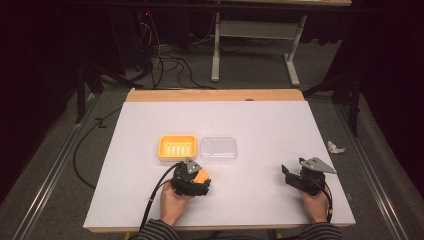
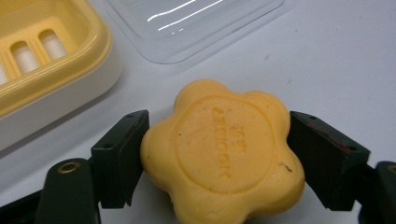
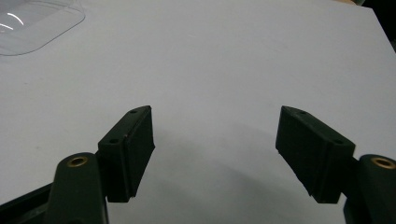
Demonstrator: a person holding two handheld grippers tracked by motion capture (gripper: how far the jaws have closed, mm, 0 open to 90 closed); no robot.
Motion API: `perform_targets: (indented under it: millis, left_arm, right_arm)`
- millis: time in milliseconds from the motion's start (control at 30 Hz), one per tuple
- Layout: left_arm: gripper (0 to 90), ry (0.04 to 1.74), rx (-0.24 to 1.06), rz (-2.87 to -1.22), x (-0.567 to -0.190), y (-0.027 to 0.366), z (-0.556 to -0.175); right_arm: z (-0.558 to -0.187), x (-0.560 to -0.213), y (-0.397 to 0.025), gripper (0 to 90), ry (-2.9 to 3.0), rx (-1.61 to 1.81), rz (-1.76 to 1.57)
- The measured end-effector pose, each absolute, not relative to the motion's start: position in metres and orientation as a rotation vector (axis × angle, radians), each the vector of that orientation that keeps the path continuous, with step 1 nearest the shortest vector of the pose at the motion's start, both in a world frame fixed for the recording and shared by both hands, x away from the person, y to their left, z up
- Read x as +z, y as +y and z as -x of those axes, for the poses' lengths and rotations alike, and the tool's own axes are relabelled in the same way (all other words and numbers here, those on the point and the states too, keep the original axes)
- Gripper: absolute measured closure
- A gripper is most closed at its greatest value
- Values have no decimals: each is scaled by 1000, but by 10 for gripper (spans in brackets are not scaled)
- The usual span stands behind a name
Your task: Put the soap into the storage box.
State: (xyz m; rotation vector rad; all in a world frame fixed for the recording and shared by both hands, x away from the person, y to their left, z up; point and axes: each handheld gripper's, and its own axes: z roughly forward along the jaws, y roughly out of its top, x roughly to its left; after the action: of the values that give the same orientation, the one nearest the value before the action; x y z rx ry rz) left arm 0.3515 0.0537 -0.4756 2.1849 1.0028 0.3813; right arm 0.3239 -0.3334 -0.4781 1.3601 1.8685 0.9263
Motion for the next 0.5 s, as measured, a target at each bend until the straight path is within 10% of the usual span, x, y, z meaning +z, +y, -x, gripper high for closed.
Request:
perform_targets:
  millis: [500]
  left_arm:
    - [269,993,424,-2182,-477,53,-350]
  right_arm:
    - [-323,-478,-333,283,1872,922,-1349]
